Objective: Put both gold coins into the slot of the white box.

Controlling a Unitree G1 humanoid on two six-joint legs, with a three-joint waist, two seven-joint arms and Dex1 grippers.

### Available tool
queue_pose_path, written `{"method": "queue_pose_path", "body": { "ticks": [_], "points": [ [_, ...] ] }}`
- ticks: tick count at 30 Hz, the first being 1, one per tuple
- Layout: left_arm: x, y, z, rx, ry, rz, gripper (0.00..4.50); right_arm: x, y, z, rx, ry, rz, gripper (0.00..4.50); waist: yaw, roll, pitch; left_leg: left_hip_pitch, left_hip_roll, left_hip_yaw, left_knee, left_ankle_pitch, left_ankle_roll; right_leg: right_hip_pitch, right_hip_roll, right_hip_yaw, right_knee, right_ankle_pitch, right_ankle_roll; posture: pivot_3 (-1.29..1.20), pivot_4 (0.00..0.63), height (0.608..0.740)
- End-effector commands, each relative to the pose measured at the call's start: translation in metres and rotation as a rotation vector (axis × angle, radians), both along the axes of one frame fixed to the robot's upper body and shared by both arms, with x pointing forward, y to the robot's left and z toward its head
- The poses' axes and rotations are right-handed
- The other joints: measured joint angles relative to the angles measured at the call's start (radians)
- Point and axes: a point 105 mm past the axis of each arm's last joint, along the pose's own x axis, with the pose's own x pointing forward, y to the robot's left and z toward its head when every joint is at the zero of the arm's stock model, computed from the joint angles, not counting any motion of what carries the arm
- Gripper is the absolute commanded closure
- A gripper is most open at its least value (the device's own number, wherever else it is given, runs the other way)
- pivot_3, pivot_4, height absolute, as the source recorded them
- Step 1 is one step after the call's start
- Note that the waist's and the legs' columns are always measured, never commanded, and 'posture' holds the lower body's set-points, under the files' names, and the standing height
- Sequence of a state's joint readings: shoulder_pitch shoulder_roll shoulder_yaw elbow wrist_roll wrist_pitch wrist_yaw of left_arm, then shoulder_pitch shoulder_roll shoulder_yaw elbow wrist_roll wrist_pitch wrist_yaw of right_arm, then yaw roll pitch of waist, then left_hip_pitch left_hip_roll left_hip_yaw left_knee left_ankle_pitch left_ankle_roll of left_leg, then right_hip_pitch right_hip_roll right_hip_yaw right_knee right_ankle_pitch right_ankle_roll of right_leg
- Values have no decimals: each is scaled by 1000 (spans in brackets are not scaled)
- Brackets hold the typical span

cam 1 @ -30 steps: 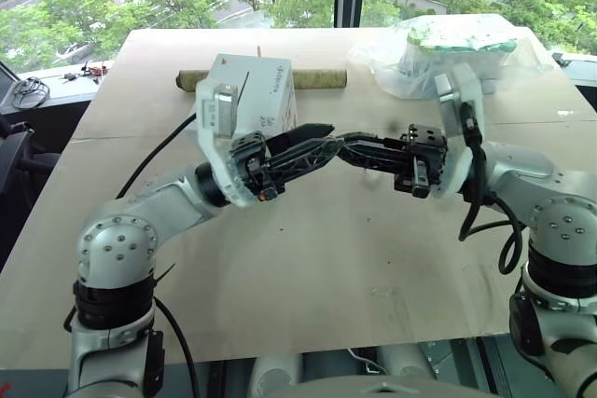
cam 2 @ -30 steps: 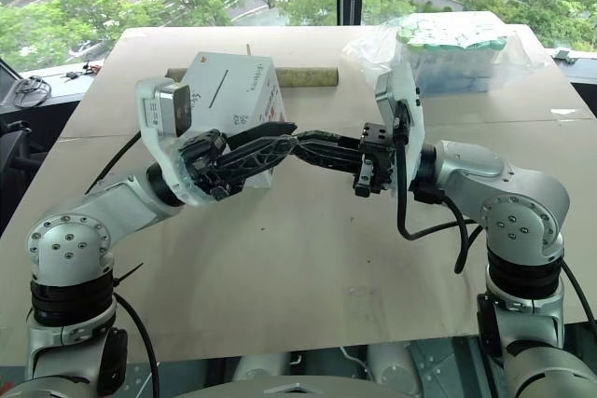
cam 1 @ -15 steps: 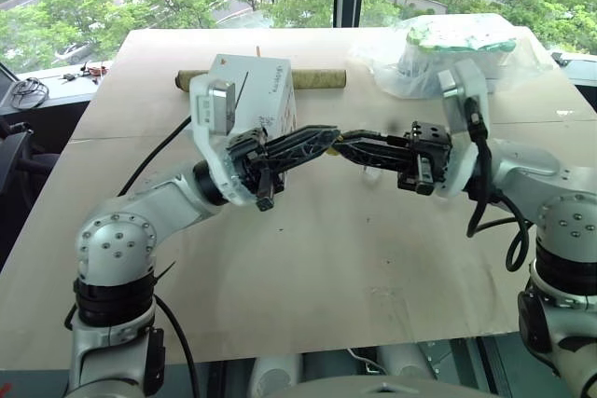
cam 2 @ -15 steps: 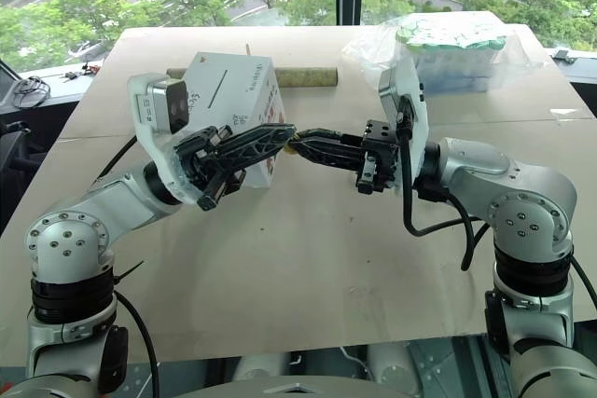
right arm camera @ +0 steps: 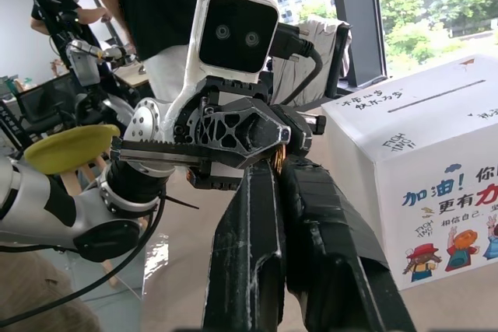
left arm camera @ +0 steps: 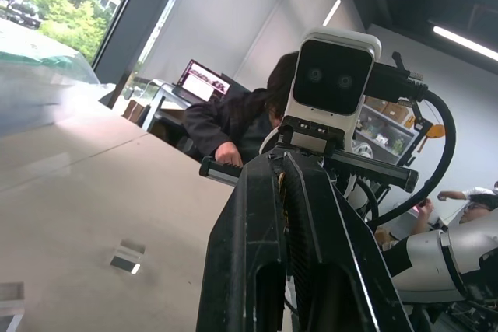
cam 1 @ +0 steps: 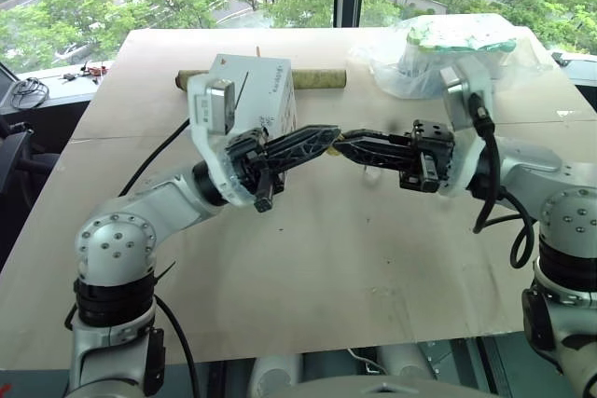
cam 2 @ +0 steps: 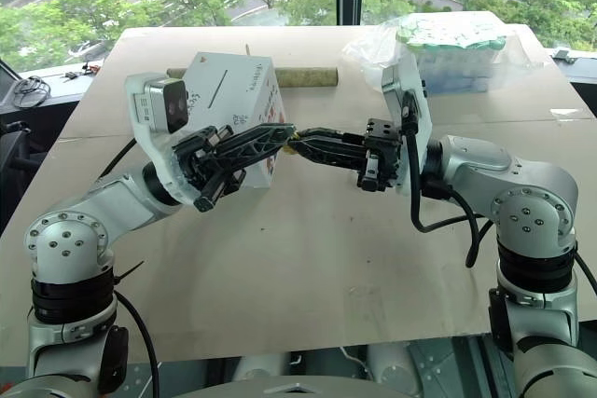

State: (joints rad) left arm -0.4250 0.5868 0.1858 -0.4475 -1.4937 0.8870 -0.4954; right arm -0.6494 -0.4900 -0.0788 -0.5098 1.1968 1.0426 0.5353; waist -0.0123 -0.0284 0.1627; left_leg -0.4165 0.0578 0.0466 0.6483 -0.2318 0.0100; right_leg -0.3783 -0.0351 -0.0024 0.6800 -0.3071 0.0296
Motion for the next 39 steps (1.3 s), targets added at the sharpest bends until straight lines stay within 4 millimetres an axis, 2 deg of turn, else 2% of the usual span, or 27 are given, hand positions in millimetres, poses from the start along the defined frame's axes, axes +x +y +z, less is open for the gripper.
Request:
{"method": "queue_pose_path", "body": {
  "ticks": [1, 11, 15, 19, 21, 25, 29, 32, 35, 39],
  "points": [
    [-2, -1, 1, -12, 13, -10, 4419, -3, -3, 12, 36, -53, -11, 4500, 0, 0, 0, 0, 0, 0, 0, 0, 0, 0, 0, 0, 0, 0, 0, 0, 150, 740],
    [5, 7, 10, -80, 58, 23, 4419, 0, -5, 12, 45, -18, -12, 4500, 0, 0, 0, 0, 0, 0, 0, 0, 0, 0, 0, 0, 0, 0, 0, 0, 150, 740],
    [6, 7, 11, -84, 60, 31, 4500, -1, -6, 11, 42, 7, 7, 3159, 0, 0, 0, 0, 0, 0, 0, 0, 0, 0, 0, 0, 0, 0, 0, 0, 150, 740],
    [8, 8, 12, -90, 65, 41, 4500, 7, -8, 11, 42, -2, -58, 1150, 0, 0, 0, 0, 0, 0, 0, 0, 0, 0, 0, 0, 0, 0, 0, 0, 150, 740],
    [9, 9, 13, -96, 67, 53, 4500, 8, -8, 11, 37, -6, -76, 353, 0, 0, 0, 0, 0, 0, 0, 0, 0, 0, 0, 0, 0, 0, 0, 0, 150, 740],
    [17, 16, 17, -112, 66, 103, 4500, 7, -13, 7, 0, -39, -99, 353, 1, 0, 0, 0, 0, 0, 0, 0, 0, 0, 0, 0, 0, 0, 0, 0, 150, 740],
    [32, 28, 21, -69, -5, 243, 4500, 2, -22, 0, -127, -238, -154, 353, 5, 0, 0, -1, -1, 0, 0, 0, 0, 0, 0, 0, -1, 0, 0, 0, 150, 740],
    [46, 43, 34, -29, -111, 423, 4500, -3, -37, -1, -211, -376, -193, 353, 8, 0, 0, -1, -1, 0, -1, 0, 0, 0, 0, 0, -2, 0, 0, 0, 150, 740],
    [58, 60, 51, 32, -246, 666, 4500, -5, -60, -7, -376, -474, -251, 353, 12, 0, 1, -1, -1, 0, -1, 0, 0, 0, 0, 0, -2, 0, 0, 0, 150, 740],
    [73, 71, 55, 134, -323, 881, 4500, -6, -74, -7, -454, -527, -267, 353, 10, -1, 1, 0, -1, 1, -1, 0, 0, 0, 0, 0, -2, 0, 0, 0, 150, 740]
  ]
}}
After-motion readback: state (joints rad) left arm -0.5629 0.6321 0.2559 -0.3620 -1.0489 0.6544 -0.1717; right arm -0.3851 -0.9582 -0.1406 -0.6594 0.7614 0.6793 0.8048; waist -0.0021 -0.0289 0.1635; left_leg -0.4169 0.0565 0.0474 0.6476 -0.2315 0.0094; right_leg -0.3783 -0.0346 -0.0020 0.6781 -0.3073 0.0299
